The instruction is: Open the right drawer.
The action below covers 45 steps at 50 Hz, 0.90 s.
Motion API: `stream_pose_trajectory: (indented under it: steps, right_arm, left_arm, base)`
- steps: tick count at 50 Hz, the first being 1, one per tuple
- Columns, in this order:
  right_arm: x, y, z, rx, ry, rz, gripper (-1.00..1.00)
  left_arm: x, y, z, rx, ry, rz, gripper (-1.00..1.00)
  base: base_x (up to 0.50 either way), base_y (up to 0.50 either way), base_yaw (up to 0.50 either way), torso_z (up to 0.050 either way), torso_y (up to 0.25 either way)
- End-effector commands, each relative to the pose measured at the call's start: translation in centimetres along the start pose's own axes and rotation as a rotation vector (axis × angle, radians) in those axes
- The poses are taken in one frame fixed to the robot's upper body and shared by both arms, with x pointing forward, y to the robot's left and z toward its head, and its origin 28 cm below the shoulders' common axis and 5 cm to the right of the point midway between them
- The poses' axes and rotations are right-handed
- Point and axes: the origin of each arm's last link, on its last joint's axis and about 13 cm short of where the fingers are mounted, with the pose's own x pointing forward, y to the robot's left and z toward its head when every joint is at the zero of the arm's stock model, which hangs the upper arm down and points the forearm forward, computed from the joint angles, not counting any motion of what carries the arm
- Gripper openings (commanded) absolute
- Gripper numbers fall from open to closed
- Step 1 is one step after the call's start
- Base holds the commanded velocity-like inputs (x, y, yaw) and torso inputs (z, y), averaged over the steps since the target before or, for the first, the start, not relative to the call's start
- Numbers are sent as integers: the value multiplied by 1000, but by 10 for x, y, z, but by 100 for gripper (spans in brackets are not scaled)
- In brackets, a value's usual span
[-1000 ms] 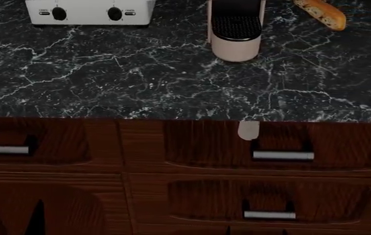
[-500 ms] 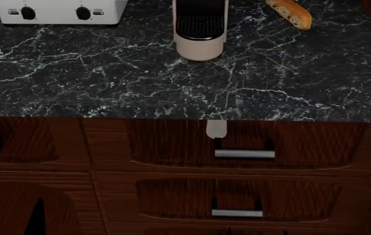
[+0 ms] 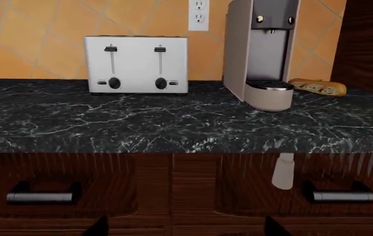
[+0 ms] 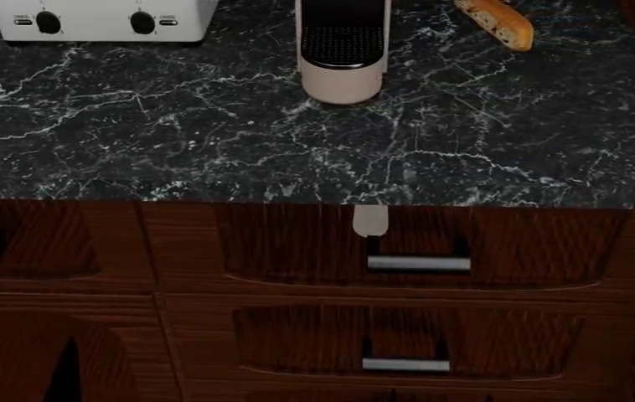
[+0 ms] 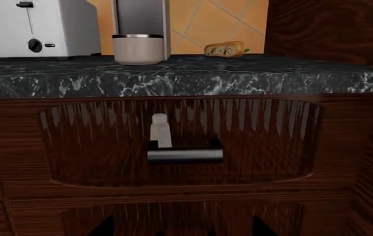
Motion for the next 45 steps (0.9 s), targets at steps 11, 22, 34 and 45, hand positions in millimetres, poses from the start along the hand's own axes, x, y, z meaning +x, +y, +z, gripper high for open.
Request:
stream_pose_trajectory:
  steps: [11,22,34,45]
  right_arm:
    - [-1,1,1,3,-5,5,100]
    - [-3,1,0,3,-5,4,100]
    - [-4,1,-1,1,-3,4,100]
    - [-5,1,-2,0,2,6,100]
  left_arm:
    - [-4,-3,2,34,-20,-31,100]
    - [-3,-4,5,34,-22,-29,100]
    - [-3,-3,3,42,-23,-43,100]
    - [-2,-3,2,43,-20,-46,100]
  base:
    - [0,0,0,0,-84]
    - [0,0,0,0,-105]
    - [-1,0,0,0,-104]
    - [0,0,0,0,-103]
